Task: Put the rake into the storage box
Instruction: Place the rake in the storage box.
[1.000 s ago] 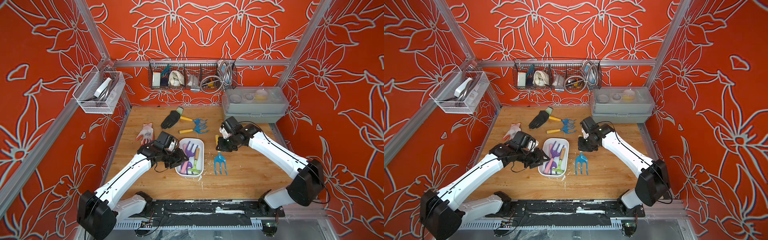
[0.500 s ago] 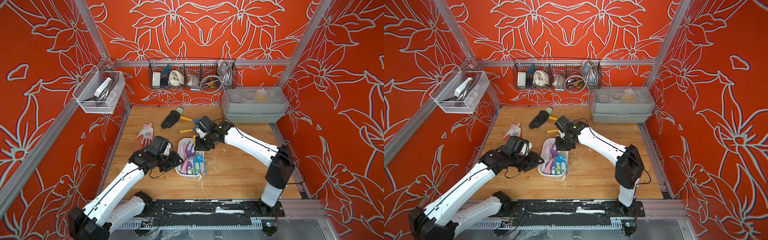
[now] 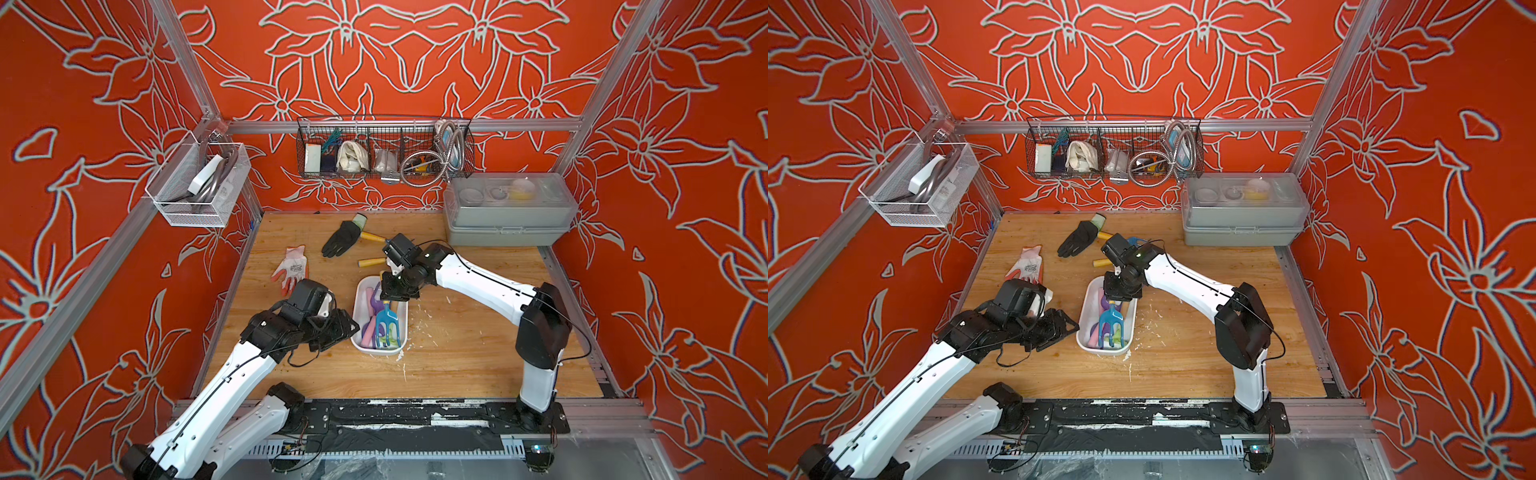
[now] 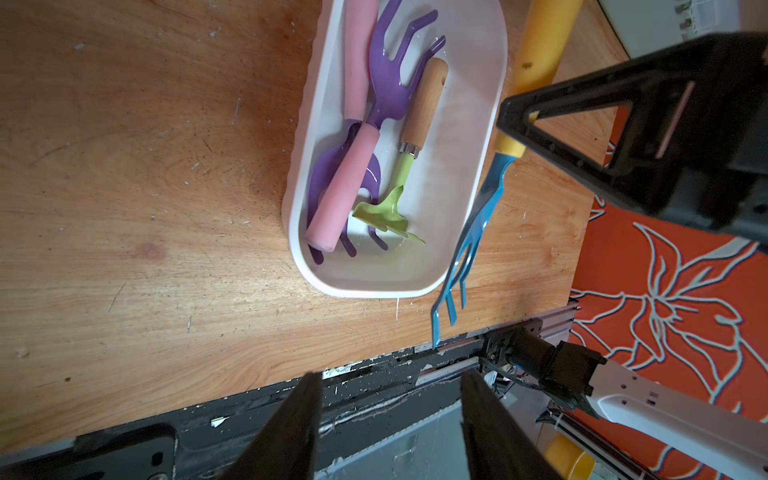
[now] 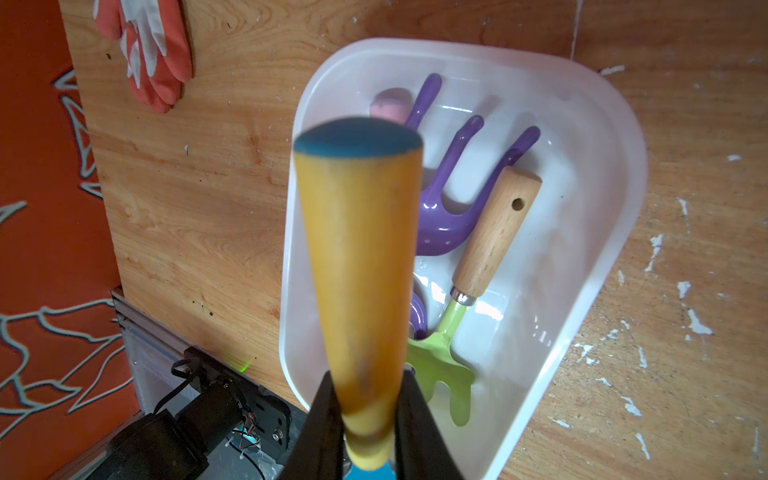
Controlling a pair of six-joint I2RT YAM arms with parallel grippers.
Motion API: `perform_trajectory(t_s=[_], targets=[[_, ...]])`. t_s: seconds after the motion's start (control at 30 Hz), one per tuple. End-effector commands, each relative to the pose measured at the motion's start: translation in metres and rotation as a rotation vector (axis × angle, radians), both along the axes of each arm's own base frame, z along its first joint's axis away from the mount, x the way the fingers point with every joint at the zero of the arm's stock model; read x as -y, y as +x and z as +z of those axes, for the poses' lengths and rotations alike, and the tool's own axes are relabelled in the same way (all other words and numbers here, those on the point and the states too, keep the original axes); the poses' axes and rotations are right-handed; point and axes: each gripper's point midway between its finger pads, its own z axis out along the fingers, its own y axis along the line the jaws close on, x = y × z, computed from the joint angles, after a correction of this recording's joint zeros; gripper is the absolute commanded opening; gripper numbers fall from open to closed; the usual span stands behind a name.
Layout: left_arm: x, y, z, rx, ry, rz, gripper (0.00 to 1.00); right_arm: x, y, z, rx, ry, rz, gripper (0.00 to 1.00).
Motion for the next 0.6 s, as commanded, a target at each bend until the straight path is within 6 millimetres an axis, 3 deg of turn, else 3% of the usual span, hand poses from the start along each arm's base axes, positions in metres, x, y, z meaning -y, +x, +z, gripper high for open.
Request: perform_trajectory(t_s=[0.0, 0.1, 0.37, 0.57], targets=[[-0.005, -0.004, -0.006, -0.024, 0.017, 0.005, 0.56, 0.006, 0.002, -0.015, -0.020, -0.024, -0.050, 0.06], [-0.005, -0.005, -0.005, -0.022, 0.017, 0.001, 0.56, 0.010, 0.003, -0.017, -0.012, -0.028, -0.067, 0.10], [-0.007, -0.008, -0.001, -0.014, 0.015, 0.002, 0.56, 0.018, 0.014, -0.003, 0.045, -0.025, -0.086, 0.36], [-0.007, -0.008, 0.005, -0.004, 0.014, -0.004, 0.56, 0.026, 0.022, 0.026, 0.110, 0.001, -0.100, 0.35]])
